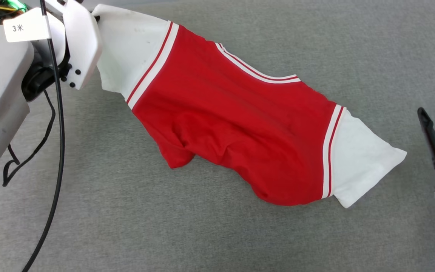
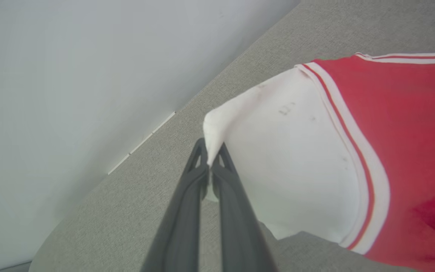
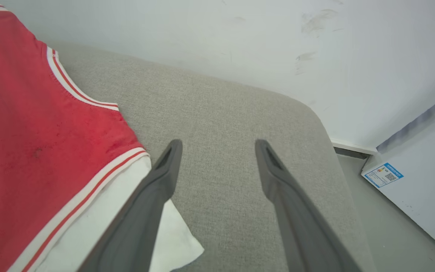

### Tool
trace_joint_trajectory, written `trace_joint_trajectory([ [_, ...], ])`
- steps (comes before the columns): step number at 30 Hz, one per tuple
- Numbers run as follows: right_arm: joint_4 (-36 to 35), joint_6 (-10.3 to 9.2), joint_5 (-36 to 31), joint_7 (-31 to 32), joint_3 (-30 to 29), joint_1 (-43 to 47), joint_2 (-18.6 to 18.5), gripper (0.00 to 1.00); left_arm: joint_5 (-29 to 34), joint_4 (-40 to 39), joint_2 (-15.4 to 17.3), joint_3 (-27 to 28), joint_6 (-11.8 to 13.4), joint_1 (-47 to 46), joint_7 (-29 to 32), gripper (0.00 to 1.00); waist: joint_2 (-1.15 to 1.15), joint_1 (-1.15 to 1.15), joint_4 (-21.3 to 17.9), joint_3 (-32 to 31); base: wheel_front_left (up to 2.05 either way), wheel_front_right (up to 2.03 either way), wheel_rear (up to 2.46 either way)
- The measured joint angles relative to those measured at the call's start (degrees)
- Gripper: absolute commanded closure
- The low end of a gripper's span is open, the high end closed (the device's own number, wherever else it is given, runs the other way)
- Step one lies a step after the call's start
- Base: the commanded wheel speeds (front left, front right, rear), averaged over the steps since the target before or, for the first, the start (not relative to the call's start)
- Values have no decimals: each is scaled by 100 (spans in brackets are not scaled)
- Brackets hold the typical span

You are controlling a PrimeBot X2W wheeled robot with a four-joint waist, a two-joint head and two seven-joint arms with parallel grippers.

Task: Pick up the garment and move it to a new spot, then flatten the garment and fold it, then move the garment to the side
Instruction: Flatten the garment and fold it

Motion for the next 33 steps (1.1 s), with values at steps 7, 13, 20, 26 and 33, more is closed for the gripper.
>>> trace_joint_trajectory([
  [7, -48, 0, 968, 1619, 679, -469, -1117, 0, 119, -124, -48, -26, 40, -16, -201, 100, 0, 0, 207, -16, 0, 0, 0],
  [13, 18, 0, 1797, 3086, 1537, -770, -1859, 0, 185, -182, -154, -56, 68, -63, -312, 100, 0, 0, 347, 71, 0, 0, 0],
  [20, 515, 0, 2061, 3674, 2296, -1296, -2031, 0, 244, -215, -212, -75, 85, -170, -411, 100, 0, 0, 443, 226, 0, 0, 0],
  [26, 1228, 0, 1996, 3679, 3070, -1860, -1855, 0, 263, -259, -200, -85, 85, -270, -446, 100, 0, 0, 484, 392, 0, 0, 0],
  [33, 1987, -3, 2160, 3557, 3900, -2418, -1742, 0, 261, -267, -208, -99, 83, -317, -480, 100, 0, -2, 511, 515, 0, 0, 0],
])
